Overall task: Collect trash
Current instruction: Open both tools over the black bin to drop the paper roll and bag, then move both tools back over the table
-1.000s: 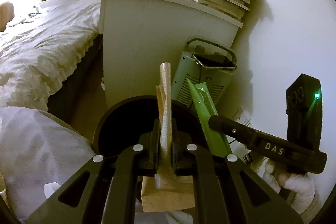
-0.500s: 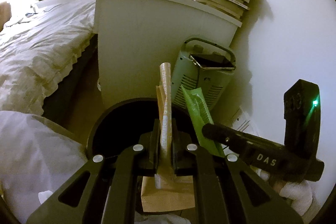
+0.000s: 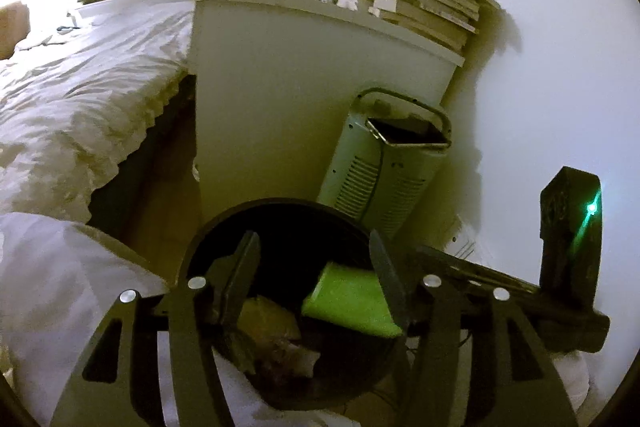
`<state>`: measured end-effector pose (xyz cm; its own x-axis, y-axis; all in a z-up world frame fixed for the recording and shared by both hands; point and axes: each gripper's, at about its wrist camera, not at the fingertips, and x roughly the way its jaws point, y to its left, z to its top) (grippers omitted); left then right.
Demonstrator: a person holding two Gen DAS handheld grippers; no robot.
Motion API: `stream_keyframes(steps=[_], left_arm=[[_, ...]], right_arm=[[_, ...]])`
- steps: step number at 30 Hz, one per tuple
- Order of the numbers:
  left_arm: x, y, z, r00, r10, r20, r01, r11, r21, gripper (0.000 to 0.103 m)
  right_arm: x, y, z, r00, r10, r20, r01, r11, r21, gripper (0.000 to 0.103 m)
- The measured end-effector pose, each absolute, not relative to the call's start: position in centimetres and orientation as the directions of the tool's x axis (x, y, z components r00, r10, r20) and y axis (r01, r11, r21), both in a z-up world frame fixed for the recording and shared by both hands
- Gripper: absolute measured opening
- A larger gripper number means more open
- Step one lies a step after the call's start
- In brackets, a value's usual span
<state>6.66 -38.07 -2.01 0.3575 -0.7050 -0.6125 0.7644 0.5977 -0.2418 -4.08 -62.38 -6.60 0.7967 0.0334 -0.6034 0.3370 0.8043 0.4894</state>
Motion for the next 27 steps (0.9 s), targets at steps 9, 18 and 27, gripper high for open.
stream_keyframes(steps=[9,18,27], left_arm=[[7.2,-30.5,-1.2,0.448,-0.669,-0.592,0.666,0.692,-0.278,0.067],[8.5,-18.9,-1.0,0.593,-0.542,-0.595,0.479,0.832,-0.280,0.078],[7.9,-5.6,-2.7,0.662,-0.391,-0.640,0.272,0.920,-0.281,0.080]], right_arm=[[-2.8,-58.9,-5.5,0.796,0.074,-0.601,0.270,0.845,0.461,0.064],[0.4,-51.6,-3.9,0.772,0.174,-0.611,0.125,0.901,0.415,0.064],[3.5,-39.9,-2.7,0.685,0.359,-0.634,-0.161,0.923,0.349,0.064]])
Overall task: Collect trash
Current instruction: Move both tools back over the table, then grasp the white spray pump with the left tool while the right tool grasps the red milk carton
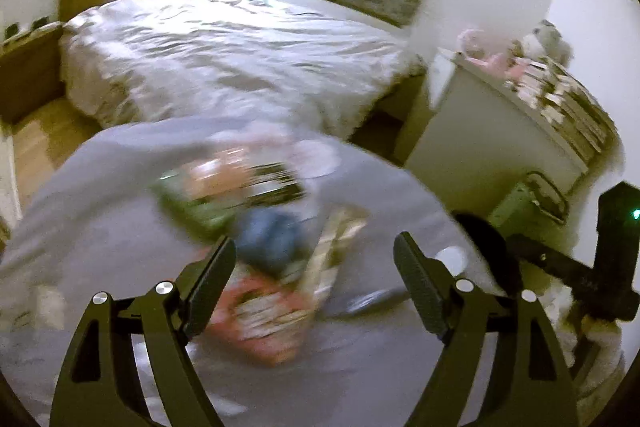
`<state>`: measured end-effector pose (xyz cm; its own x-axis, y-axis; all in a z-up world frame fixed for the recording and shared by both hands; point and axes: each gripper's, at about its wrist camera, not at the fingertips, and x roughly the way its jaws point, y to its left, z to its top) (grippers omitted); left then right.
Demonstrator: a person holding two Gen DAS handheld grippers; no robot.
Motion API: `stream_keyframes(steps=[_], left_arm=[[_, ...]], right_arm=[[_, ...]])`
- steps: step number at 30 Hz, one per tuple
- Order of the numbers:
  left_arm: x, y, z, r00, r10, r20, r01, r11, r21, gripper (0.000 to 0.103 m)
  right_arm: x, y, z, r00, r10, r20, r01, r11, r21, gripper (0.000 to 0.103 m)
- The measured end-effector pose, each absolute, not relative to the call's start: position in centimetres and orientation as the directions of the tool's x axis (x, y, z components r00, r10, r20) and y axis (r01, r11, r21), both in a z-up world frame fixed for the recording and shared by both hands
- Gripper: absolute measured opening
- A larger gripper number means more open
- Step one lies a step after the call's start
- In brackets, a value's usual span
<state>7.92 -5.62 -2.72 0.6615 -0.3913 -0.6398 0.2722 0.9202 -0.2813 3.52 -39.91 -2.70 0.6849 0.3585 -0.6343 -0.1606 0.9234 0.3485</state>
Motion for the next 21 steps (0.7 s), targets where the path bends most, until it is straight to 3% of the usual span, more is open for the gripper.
stream_keyframes(steps=[9,13,21], left_arm=[[5.5,0.7,-6.5,0.578,-0.327,-0.748,0.236,0.944,-0.230,0.079],[5.2,1.2,-8.0,0.541,-0.325,-0.775,0.241,0.943,-0.227,0.063],[5.6,1.8,-8.8,0.544,-0.293,-0.786,0.242,0.952,-0.187,0.045]], right_arm=[[5.6,-24.5,-2.8,0.524,0.471,-0.710,-0.475,0.853,0.215,0.064],[6.6,-19.6,-4.2,0.478,0.440,-0.761,-0.543,0.828,0.138,0.064],[8.0,-16.5,-7.5,0.410,0.365,-0.836,-0.562,0.823,0.084,0.064]])
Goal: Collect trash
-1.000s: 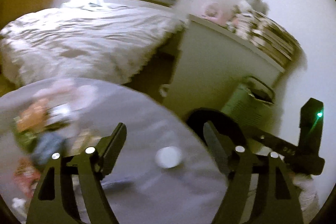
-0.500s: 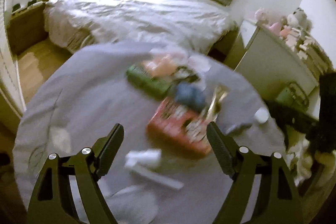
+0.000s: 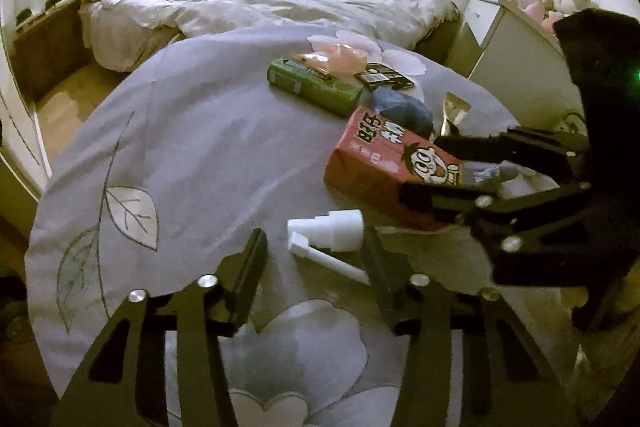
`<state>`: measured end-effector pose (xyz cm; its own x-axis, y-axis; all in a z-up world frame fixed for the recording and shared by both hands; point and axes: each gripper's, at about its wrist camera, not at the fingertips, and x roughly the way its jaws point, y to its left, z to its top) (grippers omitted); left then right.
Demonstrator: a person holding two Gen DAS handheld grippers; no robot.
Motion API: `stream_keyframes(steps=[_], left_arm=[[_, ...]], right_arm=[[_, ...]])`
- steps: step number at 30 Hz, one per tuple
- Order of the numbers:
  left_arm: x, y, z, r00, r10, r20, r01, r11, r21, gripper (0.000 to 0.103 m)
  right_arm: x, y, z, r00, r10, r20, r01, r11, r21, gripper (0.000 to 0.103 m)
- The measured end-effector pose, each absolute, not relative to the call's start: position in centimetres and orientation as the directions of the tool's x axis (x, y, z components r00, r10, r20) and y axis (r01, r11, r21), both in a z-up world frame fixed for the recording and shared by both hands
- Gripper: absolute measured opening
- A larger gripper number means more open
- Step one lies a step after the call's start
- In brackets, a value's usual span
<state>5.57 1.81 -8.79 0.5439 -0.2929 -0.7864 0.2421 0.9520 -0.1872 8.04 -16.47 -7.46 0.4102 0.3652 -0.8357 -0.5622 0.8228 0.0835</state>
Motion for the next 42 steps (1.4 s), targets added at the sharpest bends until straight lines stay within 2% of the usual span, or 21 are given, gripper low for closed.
stream_keyframes(steps=[4,9,20,26,34,35,36,37,42], left_arm=[[5.8,2.2,-8.9,0.542,-0.301,-0.785,0.238,0.950,-0.201,0.037],[5.7,2.4,-8.8,0.540,-0.319,-0.779,0.236,0.946,-0.224,0.036],[3.8,1.6,-5.9,0.596,-0.365,-0.715,0.269,0.930,-0.251,0.036],[3.4,-1.7,-2.6,0.628,-0.400,-0.668,0.332,0.913,-0.236,0.036],[3.8,-9.6,0.6,0.610,-0.483,-0.628,0.473,0.858,-0.201,0.036],[4.0,-10.9,0.9,0.602,-0.498,-0.624,0.497,0.846,-0.196,0.036],[4.0,-11.7,1.0,0.597,-0.506,-0.622,0.511,0.838,-0.191,0.036],[4.0,-13.2,1.1,0.592,-0.514,-0.621,0.530,0.829,-0.180,0.036],[4.9,-16.1,0.2,0.561,-0.536,-0.631,0.558,0.808,-0.190,0.036]], right_arm=[[8.2,-16.4,-7.9,0.409,0.375,-0.832,-0.554,0.827,0.101,0.060],[8.1,-17.4,-7.5,0.399,0.430,-0.810,-0.529,0.830,0.180,0.059],[5.5,-24.2,-2.1,0.515,0.566,-0.644,-0.444,0.818,0.365,0.059],[4.2,-29.2,0.7,0.612,0.554,-0.564,-0.386,0.832,0.399,0.058],[1.7,-39.6,3.4,0.770,0.434,-0.469,-0.226,0.872,0.435,0.054],[1.4,-40.7,3.5,0.781,0.416,-0.467,-0.208,0.877,0.433,0.053],[1.2,-42.1,3.4,0.787,0.397,-0.472,-0.187,0.883,0.429,0.043],[1.1,-42.8,3.2,0.785,0.388,-0.483,-0.175,0.887,0.428,0.038],[1.7,-45.5,-1.3,0.706,0.397,-0.586,-0.128,0.886,0.445,0.037]])
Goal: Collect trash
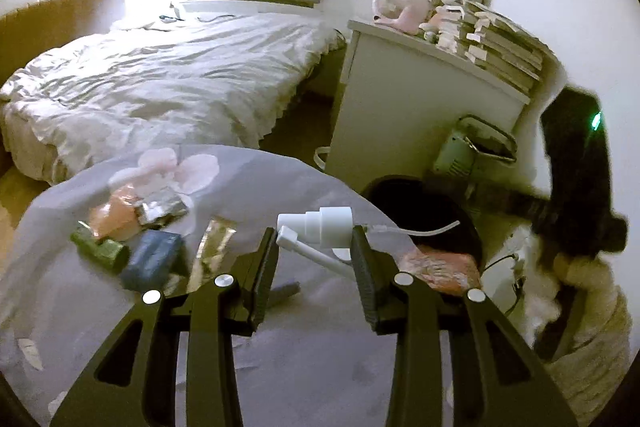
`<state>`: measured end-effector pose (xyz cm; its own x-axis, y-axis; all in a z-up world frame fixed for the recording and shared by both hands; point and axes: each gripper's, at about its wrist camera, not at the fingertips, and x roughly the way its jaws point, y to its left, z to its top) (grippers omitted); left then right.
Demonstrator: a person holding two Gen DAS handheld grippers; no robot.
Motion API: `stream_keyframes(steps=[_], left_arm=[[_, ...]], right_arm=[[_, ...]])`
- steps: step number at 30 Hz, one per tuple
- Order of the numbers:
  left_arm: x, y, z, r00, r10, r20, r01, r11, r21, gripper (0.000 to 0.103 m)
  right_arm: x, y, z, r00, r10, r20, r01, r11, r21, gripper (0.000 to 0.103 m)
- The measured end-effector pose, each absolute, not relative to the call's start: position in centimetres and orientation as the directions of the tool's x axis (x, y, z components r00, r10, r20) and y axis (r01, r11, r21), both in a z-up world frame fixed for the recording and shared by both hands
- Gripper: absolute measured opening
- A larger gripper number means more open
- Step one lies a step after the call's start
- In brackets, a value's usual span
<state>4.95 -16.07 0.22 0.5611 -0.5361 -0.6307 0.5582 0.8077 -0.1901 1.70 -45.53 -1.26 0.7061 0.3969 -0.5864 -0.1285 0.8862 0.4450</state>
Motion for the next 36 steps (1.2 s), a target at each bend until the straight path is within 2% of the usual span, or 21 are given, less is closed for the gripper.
stream_keyframes(steps=[5,6,7,8,9,12,17,19,21,22,24,25,31,36], left_arm=[[5.3,-16.0,-1.4,0.543,-0.519,-0.661,0.532,0.821,-0.207,0.036],[5.3,-15.6,-1.7,0.540,-0.512,-0.668,0.526,0.825,-0.207,0.036],[5.3,-15.3,-1.9,0.540,-0.508,-0.672,0.520,0.828,-0.208,0.036],[5.3,-15.0,-2.1,0.538,-0.503,-0.676,0.515,0.831,-0.209,0.036],[5.4,-14.7,-2.3,0.536,-0.499,-0.681,0.507,0.835,-0.213,0.036],[5.6,-13.7,-2.9,0.532,-0.493,-0.688,0.487,0.843,-0.229,0.036],[5.5,-13.4,-3.5,0.514,-0.497,-0.699,0.495,0.838,-0.232,0.036],[5.4,-14.0,-3.6,0.507,-0.505,-0.699,0.504,0.831,-0.235,0.036],[5.4,-14.5,-3.5,0.502,-0.513,-0.696,0.515,0.824,-0.235,0.036],[5.2,-15.0,-3.3,0.501,-0.517,-0.694,0.523,0.820,-0.233,0.036],[4.9,-15.9,-2.8,0.500,-0.526,-0.687,0.543,0.809,-0.224,0.036],[4.8,-16.4,-2.4,0.502,-0.530,-0.683,0.553,0.804,-0.218,0.036],[4.5,-19.2,-0.1,0.513,-0.564,-0.647,0.603,0.773,-0.196,0.036],[4.6,-22.6,1.1,0.504,-0.590,-0.631,0.649,0.741,-0.174,0.036]], right_arm=[[1.7,-45.6,-7.2,0.636,0.390,-0.666,-0.064,0.886,0.458,0.038],[1.5,-45.6,-7.4,0.642,0.390,-0.659,-0.065,0.885,0.461,0.043],[1.1,-45.6,-7.2,0.653,0.399,-0.644,-0.078,0.881,0.466,0.054],[0.7,-45.7,-7.0,0.662,0.395,-0.637,-0.083,0.883,0.461,0.076],[0.3,-45.9,-6.6,0.680,0.384,-0.624,-0.091,0.889,0.448,0.085],[-0.3,-46.0,-6.0,0.660,0.377,-0.650,-0.157,0.915,0.372,0.086],[-1.9,-43.9,-6.5,0.559,0.310,-0.769,-0.339,0.932,0.129,0.087],[-2.1,-43.2,-7.1,0.557,0.264,-0.787,-0.357,0.932,0.060,0.087],[-2.0,-42.8,-7.6,0.566,0.242,-0.788,-0.347,0.937,0.039,0.079],[-1.9,-42.7,-7.6,0.574,0.247,-0.780,-0.337,0.940,0.049,0.076],[-1.7,-42.8,-7.6,0.582,0.261,-0.770,-0.327,0.942,0.072,0.063],[-1.4,-42.9,-7.5,0.583,0.272,-0.766,-0.324,0.942,0.088,0.061],[-0.6,-45.8,-5.7,0.645,0.357,-0.675,-0.245,0.934,0.260,0.058],[-0.8,-50.8,-3.5,0.752,0.336,-0.567,-0.095,0.907,0.411,0.058]])
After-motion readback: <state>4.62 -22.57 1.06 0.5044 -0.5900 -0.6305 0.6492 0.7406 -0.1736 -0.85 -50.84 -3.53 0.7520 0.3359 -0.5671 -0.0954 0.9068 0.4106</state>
